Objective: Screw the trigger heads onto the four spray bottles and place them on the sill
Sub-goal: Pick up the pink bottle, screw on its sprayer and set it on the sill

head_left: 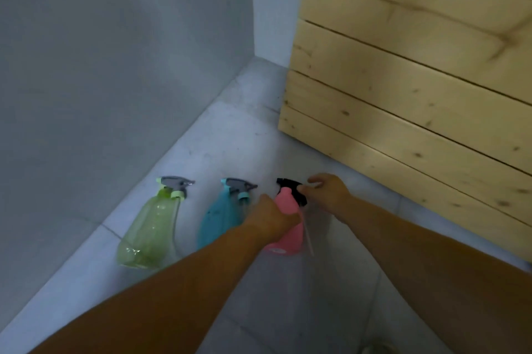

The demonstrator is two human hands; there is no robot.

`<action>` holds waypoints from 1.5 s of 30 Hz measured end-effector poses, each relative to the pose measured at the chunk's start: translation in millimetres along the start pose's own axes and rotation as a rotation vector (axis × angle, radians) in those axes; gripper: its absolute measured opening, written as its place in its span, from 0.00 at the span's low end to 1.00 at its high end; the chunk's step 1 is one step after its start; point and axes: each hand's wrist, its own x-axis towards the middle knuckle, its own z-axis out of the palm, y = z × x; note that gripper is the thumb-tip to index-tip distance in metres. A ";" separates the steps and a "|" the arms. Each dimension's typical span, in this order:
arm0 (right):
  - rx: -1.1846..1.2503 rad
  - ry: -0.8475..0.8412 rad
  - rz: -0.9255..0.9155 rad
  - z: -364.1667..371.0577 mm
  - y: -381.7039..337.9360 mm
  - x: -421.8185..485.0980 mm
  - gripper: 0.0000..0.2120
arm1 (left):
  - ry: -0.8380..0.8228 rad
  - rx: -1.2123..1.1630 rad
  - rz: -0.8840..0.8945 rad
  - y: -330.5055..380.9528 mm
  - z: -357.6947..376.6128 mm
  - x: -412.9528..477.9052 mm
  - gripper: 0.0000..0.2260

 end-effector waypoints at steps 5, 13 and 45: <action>-0.180 0.093 -0.056 15.6 2.0 14.3 0.25 | -0.027 -0.070 -0.058 -8.3 8.8 6.2 0.35; -0.076 -0.001 0.085 15.0 -10.7 14.3 0.14 | -0.032 -0.235 -0.082 -22.3 9.4 2.7 0.33; 0.854 0.259 -0.857 -143.0 -294.8 -374.9 0.08 | 0.073 -0.393 0.581 -18.0 -203.2 -361.9 0.42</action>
